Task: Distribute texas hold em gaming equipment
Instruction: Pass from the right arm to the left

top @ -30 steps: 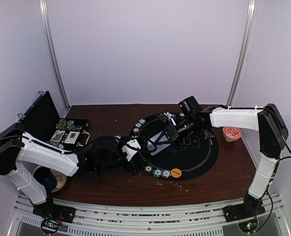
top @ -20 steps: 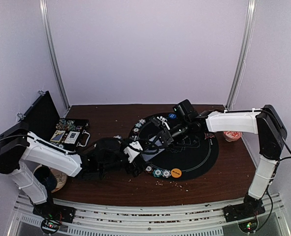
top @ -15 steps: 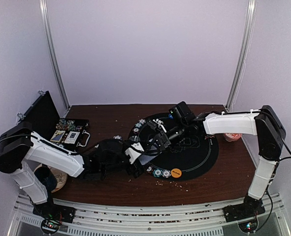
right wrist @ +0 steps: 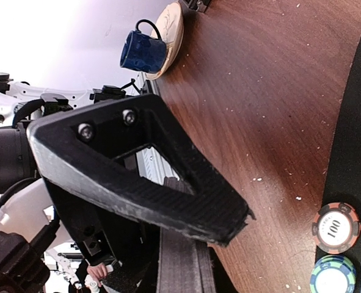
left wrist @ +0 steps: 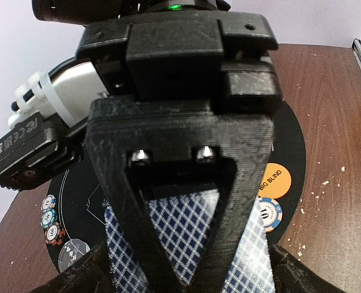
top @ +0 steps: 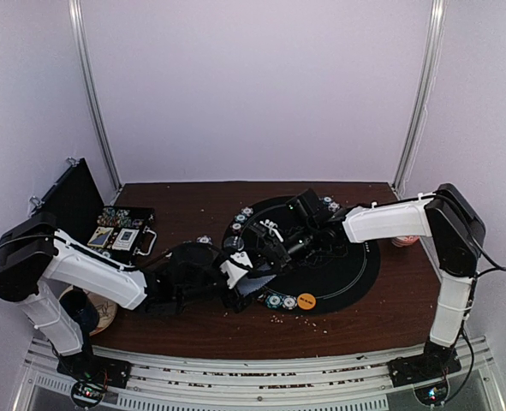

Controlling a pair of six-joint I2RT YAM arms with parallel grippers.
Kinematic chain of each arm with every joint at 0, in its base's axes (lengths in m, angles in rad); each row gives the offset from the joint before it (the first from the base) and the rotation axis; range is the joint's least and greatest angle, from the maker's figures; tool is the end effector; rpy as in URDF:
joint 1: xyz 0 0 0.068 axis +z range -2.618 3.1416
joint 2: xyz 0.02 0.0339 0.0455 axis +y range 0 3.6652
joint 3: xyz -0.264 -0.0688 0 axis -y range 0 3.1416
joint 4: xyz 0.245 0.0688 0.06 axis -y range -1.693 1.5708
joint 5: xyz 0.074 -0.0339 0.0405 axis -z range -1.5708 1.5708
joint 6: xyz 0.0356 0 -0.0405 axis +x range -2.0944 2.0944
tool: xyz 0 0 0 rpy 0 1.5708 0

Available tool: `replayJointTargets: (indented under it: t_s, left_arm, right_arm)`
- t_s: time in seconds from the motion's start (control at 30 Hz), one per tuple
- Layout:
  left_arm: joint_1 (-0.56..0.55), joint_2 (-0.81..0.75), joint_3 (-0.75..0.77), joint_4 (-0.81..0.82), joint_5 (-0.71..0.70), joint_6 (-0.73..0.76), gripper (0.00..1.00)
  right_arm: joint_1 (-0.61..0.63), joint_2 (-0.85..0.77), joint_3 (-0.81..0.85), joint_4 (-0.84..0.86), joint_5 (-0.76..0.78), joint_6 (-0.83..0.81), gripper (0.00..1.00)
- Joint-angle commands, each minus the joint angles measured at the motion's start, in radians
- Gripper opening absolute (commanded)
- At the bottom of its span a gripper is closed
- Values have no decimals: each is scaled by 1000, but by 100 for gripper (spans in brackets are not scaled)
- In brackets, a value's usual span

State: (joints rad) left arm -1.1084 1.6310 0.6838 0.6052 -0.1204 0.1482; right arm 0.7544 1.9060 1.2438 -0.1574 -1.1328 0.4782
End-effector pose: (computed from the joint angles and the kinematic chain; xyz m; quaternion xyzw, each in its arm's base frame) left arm 0.1513 -0.2940 0.1765 0.4514 0.6803 -0.2222 0.5331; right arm 0.2678 0.2959 0.1944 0.3030 -0.7504 -0.5863 0.0359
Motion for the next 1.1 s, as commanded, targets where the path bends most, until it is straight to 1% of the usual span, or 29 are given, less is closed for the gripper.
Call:
replayJointTargets:
  t_s: [0.0,0.1,0.27,0.4,0.47,0.57,0.77,0.93,1.03,1.07]
  left_arm:
    - [-7,7,19,51,22,4,88]
    - [-7,15,24,48,21,4,87]
    - [-7,18,25,45,23,4,78]
    - [-6,17,26,45,36,0,75]
    - [-7,17,27,43,39,1,69]
    - [-7,18,29,38,46,1,63]
    - [-7,20,36,25,67,2,46]
    - [-7,31,51,-6,79,-2,29]
    - [-6,43,72,-46,85,-7,21]
    - [-7,46,78,-57,86,-10,17]
  right_arm:
    - [4,-4,-11,69,-54,36,0]
    - [4,-2,-13,67,-41,34,0]
    - [4,8,-14,70,-47,36,0]
    - [5,11,-15,70,-38,31,0]
    - [5,15,-14,68,-41,31,0]
    - [5,19,-10,62,-36,25,0]
    - [5,21,0,39,-33,2,2]
    - [4,30,37,-48,-16,-71,14]
    - [1,34,59,-101,1,-119,24]
    - [-1,36,61,-109,5,-126,28]
